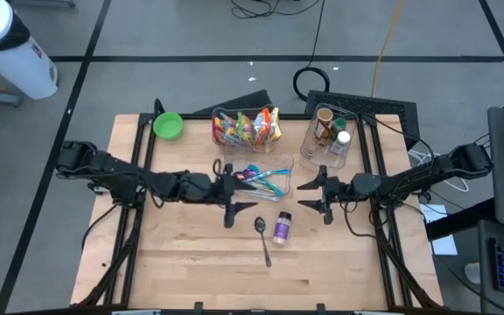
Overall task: Pick & Place Food Item
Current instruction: Put the black spoon into the bottom transparent bin
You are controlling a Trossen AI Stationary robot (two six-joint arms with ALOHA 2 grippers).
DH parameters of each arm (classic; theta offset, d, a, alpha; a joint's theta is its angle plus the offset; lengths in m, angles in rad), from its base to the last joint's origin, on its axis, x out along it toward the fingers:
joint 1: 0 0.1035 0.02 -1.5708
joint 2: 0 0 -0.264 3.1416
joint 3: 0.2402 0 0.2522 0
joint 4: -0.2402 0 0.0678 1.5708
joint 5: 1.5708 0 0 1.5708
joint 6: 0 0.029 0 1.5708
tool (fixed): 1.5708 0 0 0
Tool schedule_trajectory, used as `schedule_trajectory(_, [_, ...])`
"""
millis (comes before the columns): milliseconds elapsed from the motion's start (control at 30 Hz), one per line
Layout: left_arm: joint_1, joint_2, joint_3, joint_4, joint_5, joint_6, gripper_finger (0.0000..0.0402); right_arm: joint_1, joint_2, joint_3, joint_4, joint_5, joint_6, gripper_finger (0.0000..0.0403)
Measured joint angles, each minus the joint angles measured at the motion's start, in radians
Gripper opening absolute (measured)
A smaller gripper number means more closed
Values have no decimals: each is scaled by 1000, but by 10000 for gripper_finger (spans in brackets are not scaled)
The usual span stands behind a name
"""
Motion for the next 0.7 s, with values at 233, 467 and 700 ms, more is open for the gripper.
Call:
schedule_trajectory(233, [-79,0,59,-174,-3,-79,225,3,0,0,-37,-11,29,210])
schedule_trajectory(467, [-135,2,59,-272,-78,-210,225,25,0,0,-46,-109,3,206])
schedule_trajectory(700, [-159,63,59,-287,-97,-332,225,68,0,0,-99,-104,-54,205])
